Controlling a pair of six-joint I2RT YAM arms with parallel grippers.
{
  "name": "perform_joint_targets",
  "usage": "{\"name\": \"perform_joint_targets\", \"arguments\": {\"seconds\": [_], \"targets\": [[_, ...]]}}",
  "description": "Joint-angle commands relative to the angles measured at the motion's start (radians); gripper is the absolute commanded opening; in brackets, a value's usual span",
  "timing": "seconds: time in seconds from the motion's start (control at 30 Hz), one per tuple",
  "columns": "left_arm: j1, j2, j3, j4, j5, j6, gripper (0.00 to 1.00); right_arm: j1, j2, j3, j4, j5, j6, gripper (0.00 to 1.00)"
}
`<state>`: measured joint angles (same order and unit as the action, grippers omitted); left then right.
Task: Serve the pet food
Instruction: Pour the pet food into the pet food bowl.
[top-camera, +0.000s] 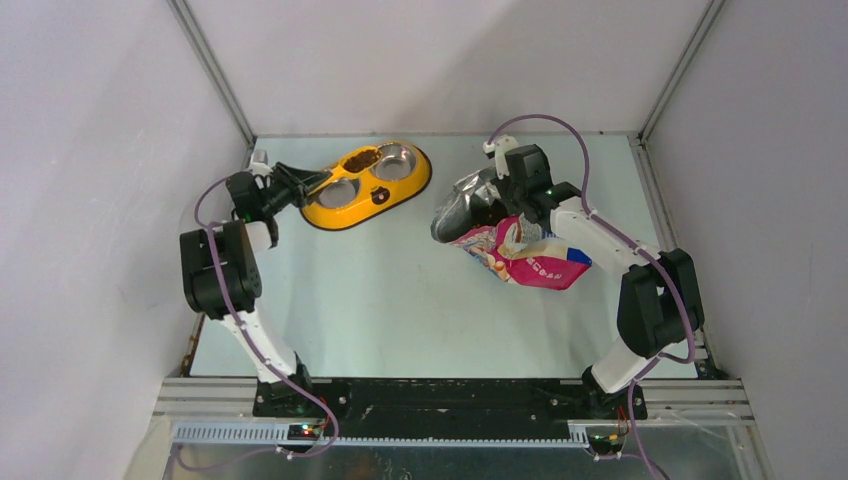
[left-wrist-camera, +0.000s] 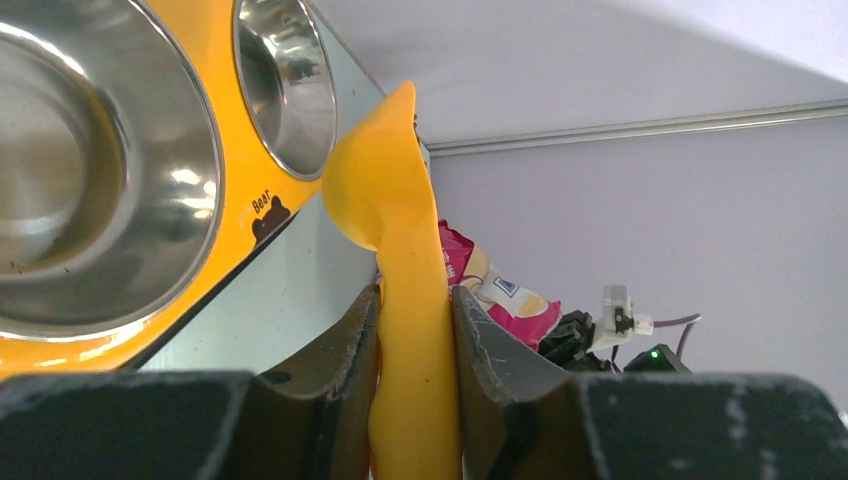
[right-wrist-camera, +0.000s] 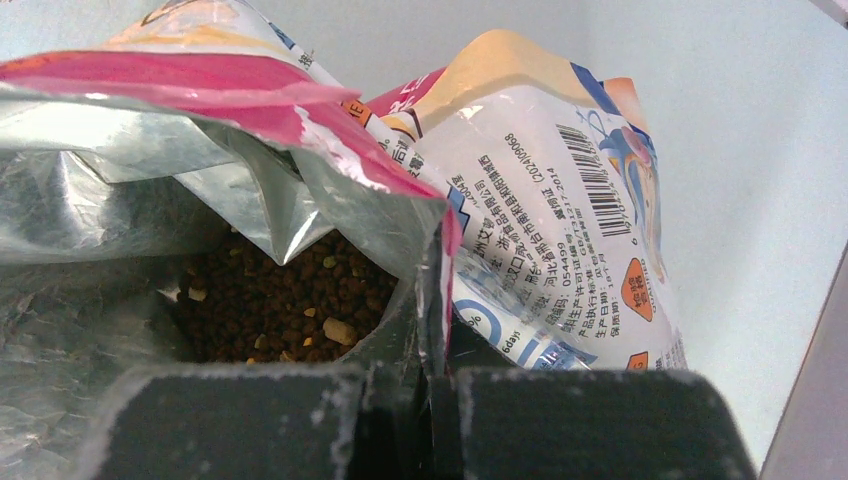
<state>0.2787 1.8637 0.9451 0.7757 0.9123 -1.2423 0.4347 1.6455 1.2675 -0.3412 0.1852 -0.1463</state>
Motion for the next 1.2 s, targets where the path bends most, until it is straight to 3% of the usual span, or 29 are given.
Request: {"name": "perform_joint_targets", "arguments": {"seconds": [0.0,0.47,1.17], "targets": [[-0.024,0.027,0.053,0.002,-0.031,0.052,0.00,-0.010,0.008,0.015,-0.037,0.066,-0.016,0.00],[-0.079,0.073,0.144,-0.123,-0.105,0.139,0.00,-0.013,-0.001,0.015,-0.043,0.060,-0.016,0.00],[-0.161,0.043,0.288,-0.531,-0.296,0.377,0.00,-0.017,-0.010,0.014,-0.050,0.048,-0.013,0.00]]}}
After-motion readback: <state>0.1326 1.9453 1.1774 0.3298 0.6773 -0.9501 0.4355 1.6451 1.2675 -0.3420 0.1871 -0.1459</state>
